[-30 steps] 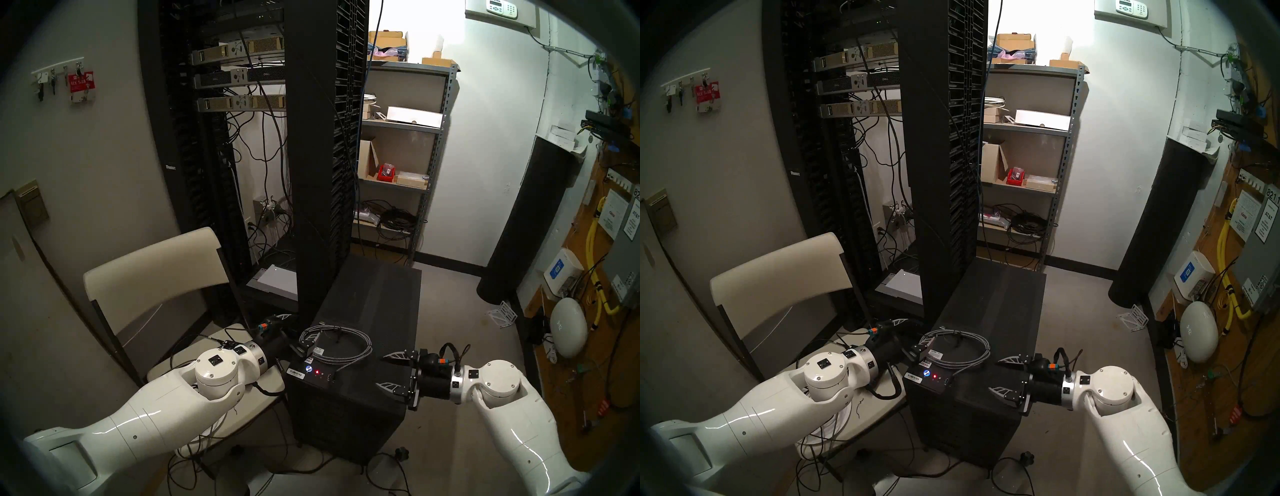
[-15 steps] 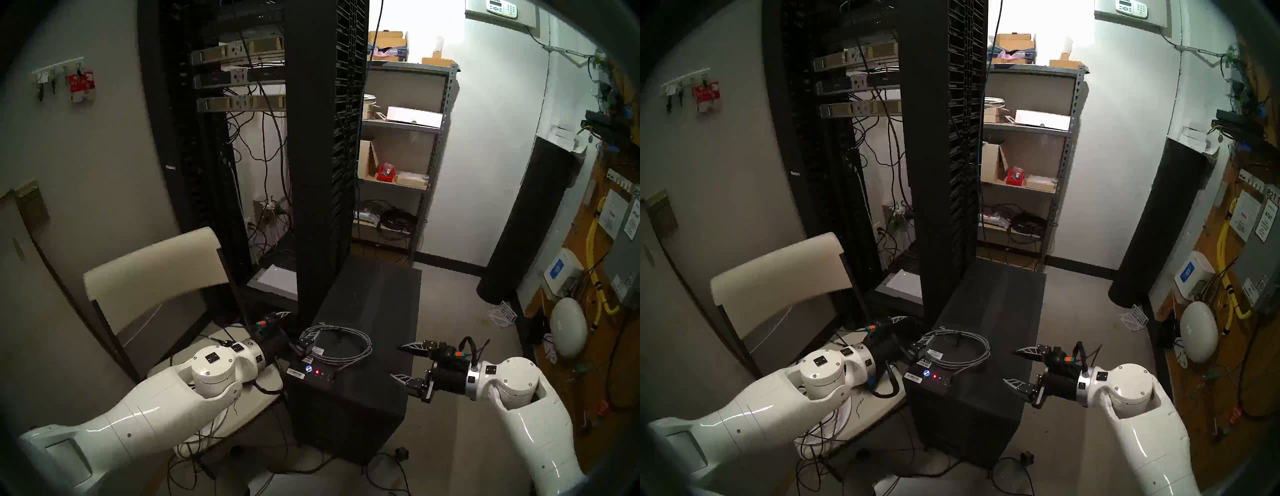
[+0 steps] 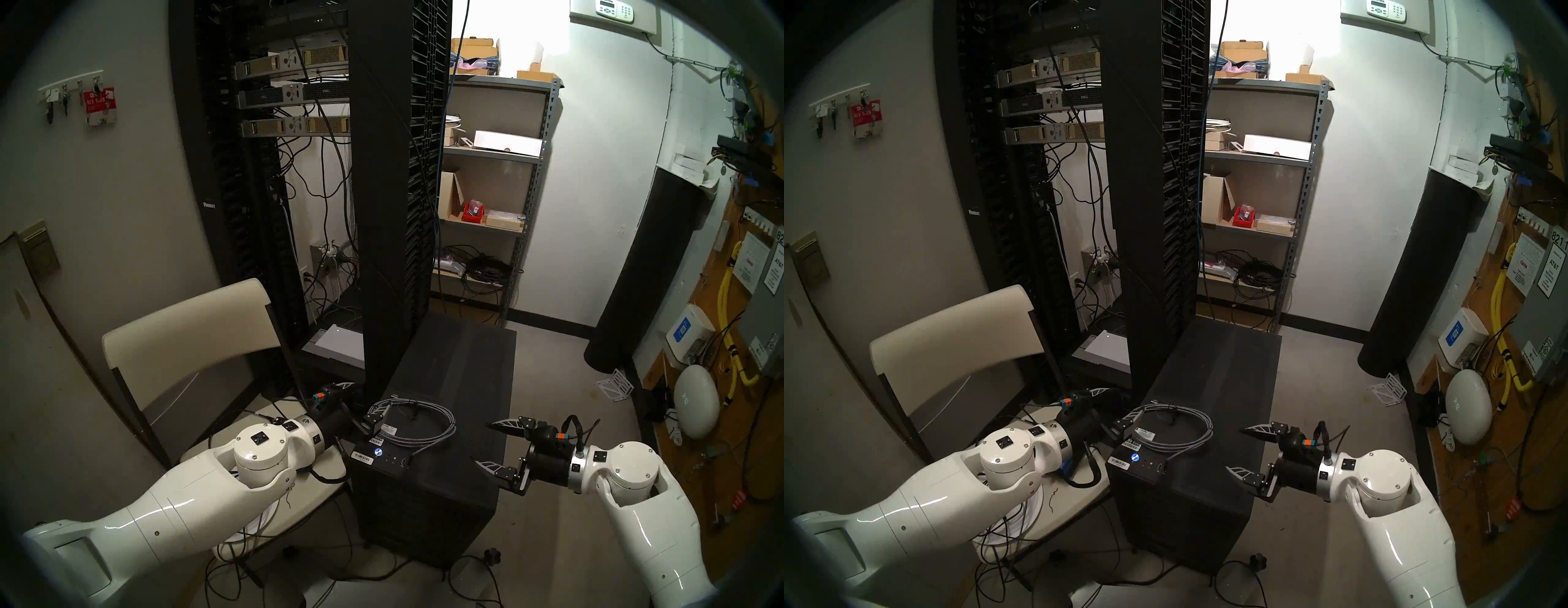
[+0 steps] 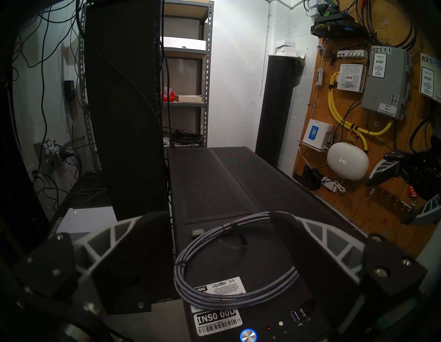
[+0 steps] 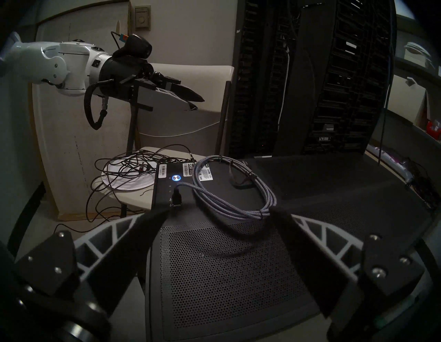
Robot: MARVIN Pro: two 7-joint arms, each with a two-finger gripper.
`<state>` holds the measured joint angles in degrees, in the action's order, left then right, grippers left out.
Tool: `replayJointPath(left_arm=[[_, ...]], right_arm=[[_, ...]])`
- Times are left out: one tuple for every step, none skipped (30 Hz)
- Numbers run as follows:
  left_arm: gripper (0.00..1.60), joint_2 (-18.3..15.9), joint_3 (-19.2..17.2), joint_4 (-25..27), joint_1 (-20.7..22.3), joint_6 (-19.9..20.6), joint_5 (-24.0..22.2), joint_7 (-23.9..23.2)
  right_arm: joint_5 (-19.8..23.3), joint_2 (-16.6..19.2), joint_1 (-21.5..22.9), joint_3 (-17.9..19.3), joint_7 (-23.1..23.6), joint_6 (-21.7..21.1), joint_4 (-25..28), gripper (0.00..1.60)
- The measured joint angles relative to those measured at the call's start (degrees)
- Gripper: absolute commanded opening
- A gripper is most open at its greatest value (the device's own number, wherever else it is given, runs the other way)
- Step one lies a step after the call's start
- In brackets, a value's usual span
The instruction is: Insert the cable into the workstation's USB slot
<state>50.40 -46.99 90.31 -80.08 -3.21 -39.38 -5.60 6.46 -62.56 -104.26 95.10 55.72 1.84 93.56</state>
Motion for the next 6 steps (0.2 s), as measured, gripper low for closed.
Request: replayJointPath(left_arm=[[1.60,0.0,0.0,0.0,0.0,0.0,0.0,0.0],[1.60,0.0,0.0,0.0,0.0,0.0,0.0,0.0],[1.60,0.0,0.0,0.0,0.0,0.0,0.0,-0.1],[1.60,0.0,0.0,0.0,0.0,0.0,-0.1,-0.1],[1.60,0.0,0.1,0.0,0.0,0.0,-0.1,-0.1],[1.60,0.0,0.1,0.0,0.0,0.0,-0.1,-0.1]], right_arm=[[0.0,0.0,0.0,0.0,0.0,0.0,0.0,1.60],[0.0,0.0,0.0,0.0,0.0,0.0,0.0,1.60],[0.0,-0.1,0.0,0.0,0.0,0.0,0.0,1.60],[0.0,-0.1,0.0,0.0,0.0,0.1,0.0,1.60],[0.0,-0.1,0.0,0.0,0.0,0.1,0.0,1.60],[0.0,-0.1,0.0,0.1,0.0,0.1,0.0,1.60]])
